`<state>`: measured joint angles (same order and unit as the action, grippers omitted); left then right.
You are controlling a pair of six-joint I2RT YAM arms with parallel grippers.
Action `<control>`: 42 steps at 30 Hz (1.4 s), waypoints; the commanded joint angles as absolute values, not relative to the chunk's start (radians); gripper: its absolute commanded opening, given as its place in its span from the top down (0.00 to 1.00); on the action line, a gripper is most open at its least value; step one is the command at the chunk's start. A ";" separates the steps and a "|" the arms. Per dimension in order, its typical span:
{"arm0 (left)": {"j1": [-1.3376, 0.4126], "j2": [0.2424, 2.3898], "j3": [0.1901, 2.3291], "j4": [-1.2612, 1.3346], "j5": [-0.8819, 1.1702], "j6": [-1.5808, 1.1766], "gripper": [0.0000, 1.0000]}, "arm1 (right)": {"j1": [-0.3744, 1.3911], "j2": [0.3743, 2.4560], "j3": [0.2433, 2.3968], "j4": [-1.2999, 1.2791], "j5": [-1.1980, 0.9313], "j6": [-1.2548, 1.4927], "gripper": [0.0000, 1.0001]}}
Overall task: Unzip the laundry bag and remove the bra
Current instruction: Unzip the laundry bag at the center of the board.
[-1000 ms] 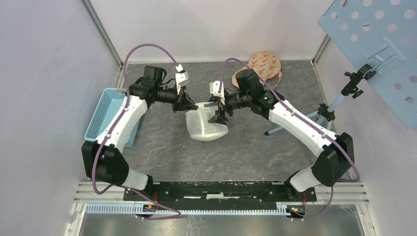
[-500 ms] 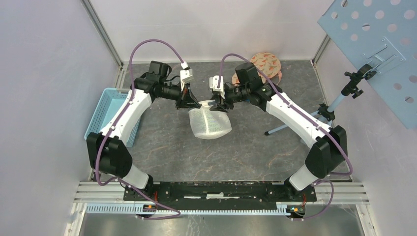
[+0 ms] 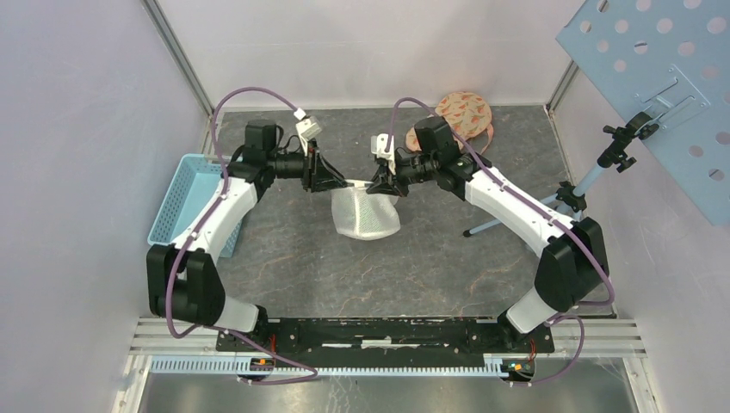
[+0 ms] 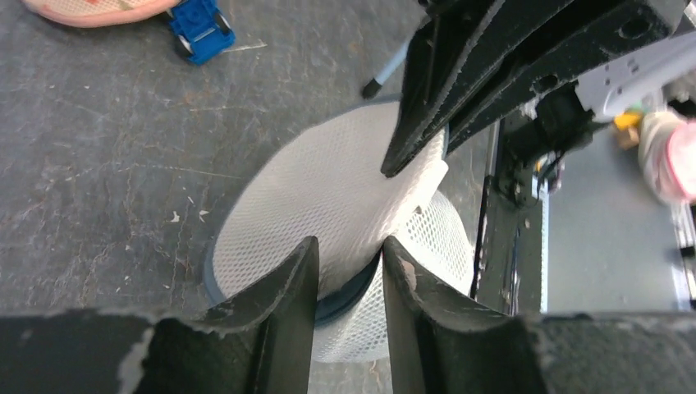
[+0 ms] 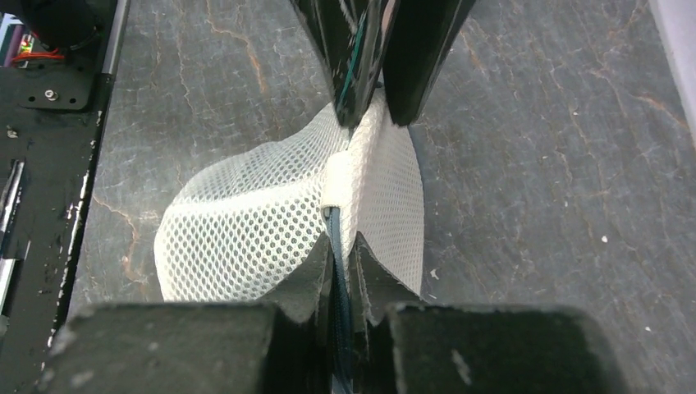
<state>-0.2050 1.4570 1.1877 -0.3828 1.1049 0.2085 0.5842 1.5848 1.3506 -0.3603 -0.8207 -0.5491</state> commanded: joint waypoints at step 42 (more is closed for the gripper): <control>-0.239 1.291 0.913 0.071 1.031 -0.117 0.44 | 0.534 1.522 1.146 0.076 -1.071 -0.072 1.00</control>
